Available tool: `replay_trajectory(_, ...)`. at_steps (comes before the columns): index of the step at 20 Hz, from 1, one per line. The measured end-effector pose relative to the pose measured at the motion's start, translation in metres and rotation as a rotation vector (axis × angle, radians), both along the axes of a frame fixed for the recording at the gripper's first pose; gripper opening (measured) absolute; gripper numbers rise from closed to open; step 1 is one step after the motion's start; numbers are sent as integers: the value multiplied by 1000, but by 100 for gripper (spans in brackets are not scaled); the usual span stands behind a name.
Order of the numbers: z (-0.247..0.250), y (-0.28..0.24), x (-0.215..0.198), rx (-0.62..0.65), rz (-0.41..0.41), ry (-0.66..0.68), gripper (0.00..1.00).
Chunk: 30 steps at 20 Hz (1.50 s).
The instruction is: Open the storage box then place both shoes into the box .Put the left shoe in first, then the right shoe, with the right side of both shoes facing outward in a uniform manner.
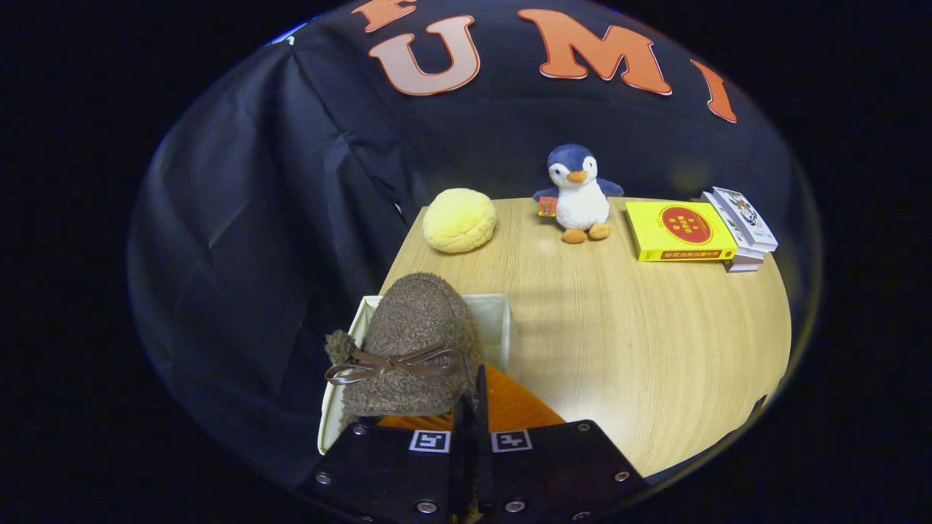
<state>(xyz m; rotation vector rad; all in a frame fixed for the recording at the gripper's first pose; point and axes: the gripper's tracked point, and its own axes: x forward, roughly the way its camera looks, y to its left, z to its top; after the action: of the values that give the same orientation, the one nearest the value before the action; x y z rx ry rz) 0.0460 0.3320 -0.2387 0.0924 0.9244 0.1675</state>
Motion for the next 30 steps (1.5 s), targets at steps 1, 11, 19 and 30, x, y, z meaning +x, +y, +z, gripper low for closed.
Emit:
replay_trajectory(1,-6,6,1,-11,5,11,6)
replay_trajectory(11,-69,1,-23,-175,5,163,18)
replay_trajectory(19,-25,6,-41,0,63,168,35)
replay_trajectory(30,111,-93,6,-107,133,-408,82)
